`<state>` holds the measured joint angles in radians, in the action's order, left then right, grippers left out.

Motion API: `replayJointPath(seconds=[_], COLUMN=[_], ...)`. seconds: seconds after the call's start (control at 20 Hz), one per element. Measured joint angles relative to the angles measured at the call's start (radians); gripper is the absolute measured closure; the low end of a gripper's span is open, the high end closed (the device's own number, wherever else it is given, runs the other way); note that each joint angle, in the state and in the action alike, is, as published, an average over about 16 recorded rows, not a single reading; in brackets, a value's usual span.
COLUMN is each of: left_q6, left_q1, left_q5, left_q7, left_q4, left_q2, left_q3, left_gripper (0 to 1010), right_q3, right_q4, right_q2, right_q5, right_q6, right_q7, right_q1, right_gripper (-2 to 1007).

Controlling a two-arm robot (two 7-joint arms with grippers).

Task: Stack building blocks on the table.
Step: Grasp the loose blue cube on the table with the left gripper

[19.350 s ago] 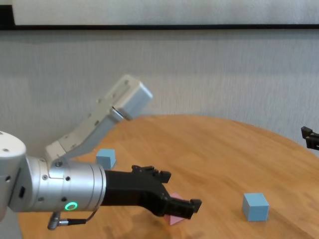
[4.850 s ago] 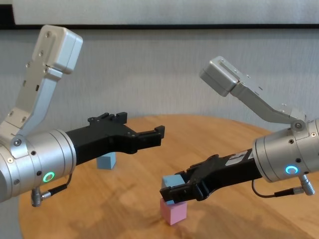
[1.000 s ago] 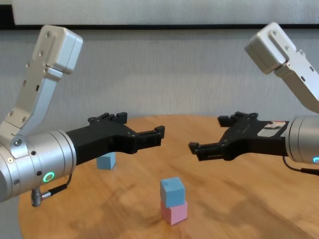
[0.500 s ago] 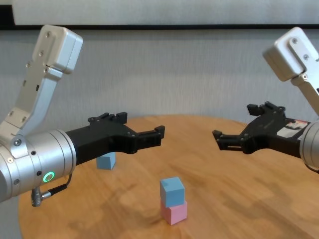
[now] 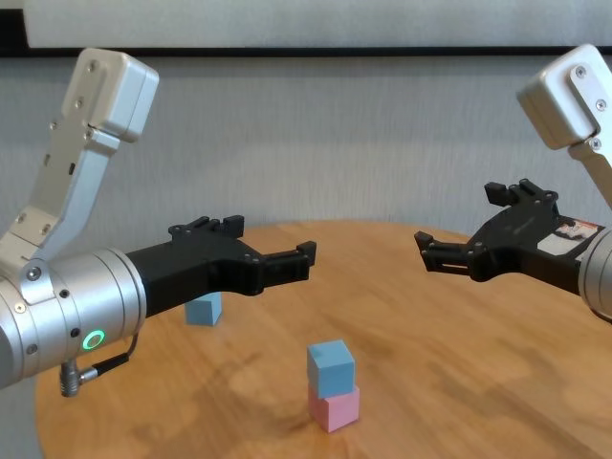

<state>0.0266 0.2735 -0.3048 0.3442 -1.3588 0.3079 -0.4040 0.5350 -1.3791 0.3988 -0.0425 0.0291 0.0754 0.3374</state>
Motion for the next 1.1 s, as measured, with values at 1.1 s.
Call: replayJointPath(seconds=[1.1], left_q6=[-0.137], left_q1=[0.004], left_q5=[-0.03], left_q7=[-0.065], left_q4=[-0.031], left_q2=[-0.041], left_q3=[0.075], left_gripper=[9], right_q3=[0.003], right_q4=[0.003], right_q2=[0.0], right_q5=[-0.008], right_q6=[0.008], right_q7=[0.004], right_q1=[0.005], right_gripper=[0])
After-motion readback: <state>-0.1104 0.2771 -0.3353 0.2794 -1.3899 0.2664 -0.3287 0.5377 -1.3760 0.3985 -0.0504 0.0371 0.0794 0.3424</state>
